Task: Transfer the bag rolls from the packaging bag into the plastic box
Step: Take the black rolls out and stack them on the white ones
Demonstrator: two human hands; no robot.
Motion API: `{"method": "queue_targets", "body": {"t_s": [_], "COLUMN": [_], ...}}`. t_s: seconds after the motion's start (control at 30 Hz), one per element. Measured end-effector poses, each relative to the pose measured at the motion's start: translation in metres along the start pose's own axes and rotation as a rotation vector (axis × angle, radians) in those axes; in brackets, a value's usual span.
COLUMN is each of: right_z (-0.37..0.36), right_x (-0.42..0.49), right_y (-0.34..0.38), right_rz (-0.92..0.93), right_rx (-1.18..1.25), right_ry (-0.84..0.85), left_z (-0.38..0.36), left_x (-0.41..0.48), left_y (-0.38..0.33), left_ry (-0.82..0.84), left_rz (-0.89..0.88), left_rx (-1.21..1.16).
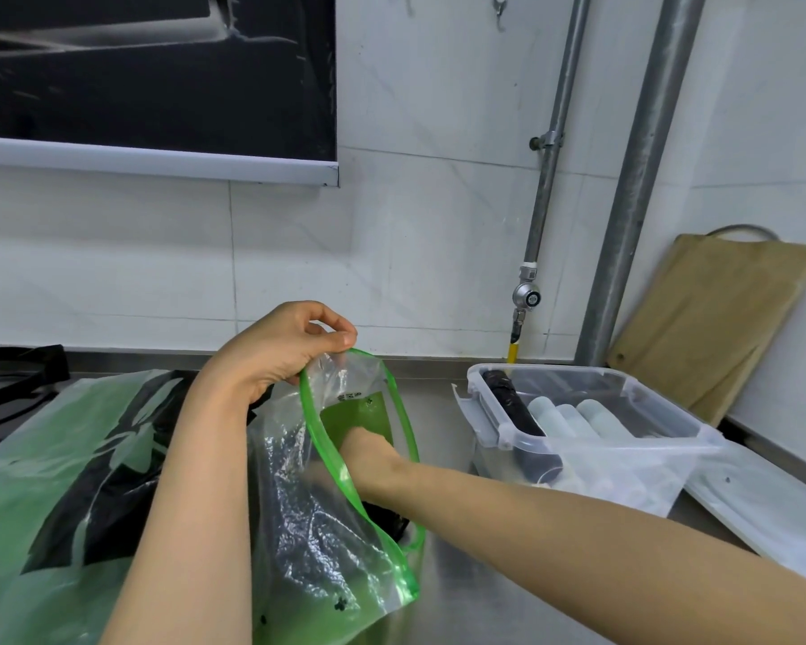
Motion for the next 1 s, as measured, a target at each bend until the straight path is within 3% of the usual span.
{"method": "queue_targets", "body": {"t_s": [0.17, 0.37, 0.8, 1.0], "right_z": [0.007, 0.018, 0.042, 0.046], "right_x": [0.005, -0.004, -0.028, -0.042], "right_y": [-0.009, -0.029, -0.043, -0.043], "right_rz": [-0.026, -0.092, -0.120, -0.166], "right_rx": [0.239, 0.536, 0.770, 0.806], "right_ry": [-0.083, -0.049, -0.040, 0.091], "left_z": [0.001, 0.002, -0.003, -0.006], "left_x": [0.001, 0.006, 0.011, 0.010], "left_y": [0.001, 0.005, 0.007, 0.005], "left_ry": [-0.001, -0.013, 0.009, 0.023], "left_rz": [-0.017, -0.025, -0.007, -0.005], "left_rx": [0.004, -0.015, -0.023, -0.011]}}
Point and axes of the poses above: each hand's wrist, its own x-axis towards the middle knuckle, its own z-axis out of the back of the hand, y = z × x, the point moved 6 cm from there along x, towards the middle knuckle, and after that the axes turned 11 degrees about y, right-handed, at the moved point
